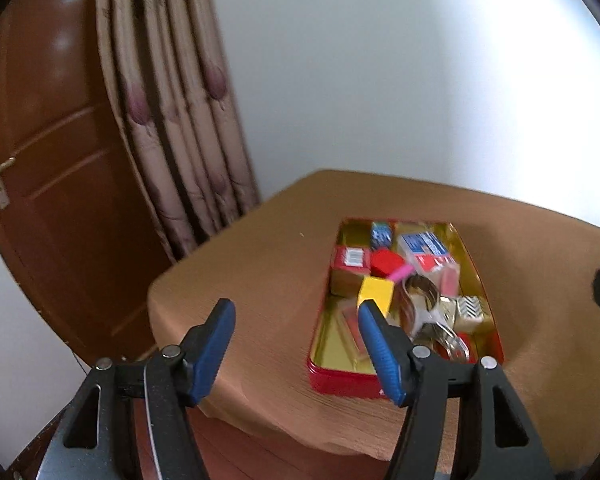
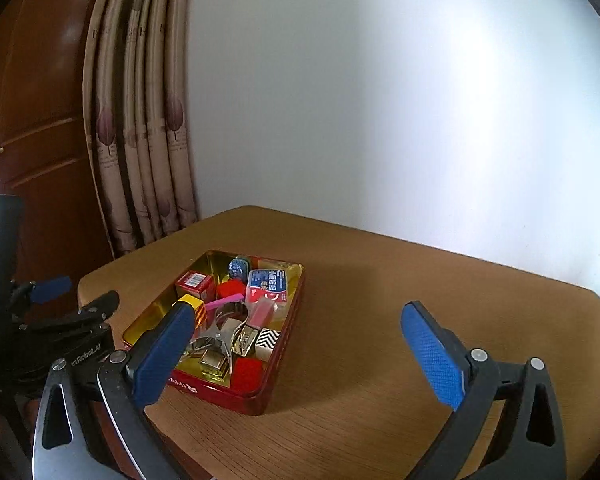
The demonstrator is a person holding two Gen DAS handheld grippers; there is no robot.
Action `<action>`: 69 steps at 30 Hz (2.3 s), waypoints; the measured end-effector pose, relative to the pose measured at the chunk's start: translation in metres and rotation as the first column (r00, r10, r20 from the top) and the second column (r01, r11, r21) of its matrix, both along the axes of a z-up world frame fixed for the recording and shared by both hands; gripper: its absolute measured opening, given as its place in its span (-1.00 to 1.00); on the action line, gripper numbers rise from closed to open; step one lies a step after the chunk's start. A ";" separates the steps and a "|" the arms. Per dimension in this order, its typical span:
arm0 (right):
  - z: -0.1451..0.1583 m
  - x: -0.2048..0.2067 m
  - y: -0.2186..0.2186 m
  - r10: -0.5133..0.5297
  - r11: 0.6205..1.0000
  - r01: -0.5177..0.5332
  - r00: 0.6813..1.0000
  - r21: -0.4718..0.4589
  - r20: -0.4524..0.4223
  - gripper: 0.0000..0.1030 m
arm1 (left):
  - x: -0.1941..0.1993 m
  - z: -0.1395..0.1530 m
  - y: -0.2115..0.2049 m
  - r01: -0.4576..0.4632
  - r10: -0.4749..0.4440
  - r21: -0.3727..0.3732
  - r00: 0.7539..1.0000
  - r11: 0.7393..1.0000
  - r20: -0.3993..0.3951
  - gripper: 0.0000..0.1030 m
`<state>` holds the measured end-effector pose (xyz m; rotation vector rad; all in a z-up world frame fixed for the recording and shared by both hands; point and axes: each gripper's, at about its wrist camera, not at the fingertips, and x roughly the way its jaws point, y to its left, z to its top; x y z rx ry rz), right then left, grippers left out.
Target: Organize rigid objects
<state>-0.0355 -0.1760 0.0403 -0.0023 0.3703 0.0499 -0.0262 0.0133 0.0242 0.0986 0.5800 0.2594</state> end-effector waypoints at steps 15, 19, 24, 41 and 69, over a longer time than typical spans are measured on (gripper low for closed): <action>0.013 -0.020 -0.006 0.008 1.000 -0.008 1.000 0.016 0.011 0.98 | -0.017 0.005 -0.017 0.089 -0.091 0.052 0.996 0.995 0.025 0.30; 0.015 -0.024 -0.007 0.007 1.000 -0.007 1.000 0.017 0.019 0.98 | -0.019 0.005 -0.020 0.174 -0.174 0.002 0.985 0.985 0.012 0.30; 0.014 -0.025 -0.008 0.008 1.000 -0.009 1.000 0.019 0.016 0.98 | -0.015 0.003 -0.019 0.216 -0.217 -0.052 0.976 0.975 -0.001 0.34; 0.008 -0.024 0.003 0.050 0.999 -0.050 0.999 -0.003 -0.015 0.98 | -0.012 -0.004 -0.019 0.212 -0.217 -0.085 0.975 0.974 -0.053 0.55; -0.003 -0.020 0.007 0.063 0.998 -0.064 0.997 -0.005 -0.043 0.98 | 0.002 -0.018 -0.016 0.226 -0.239 -0.101 0.961 0.969 -0.141 0.57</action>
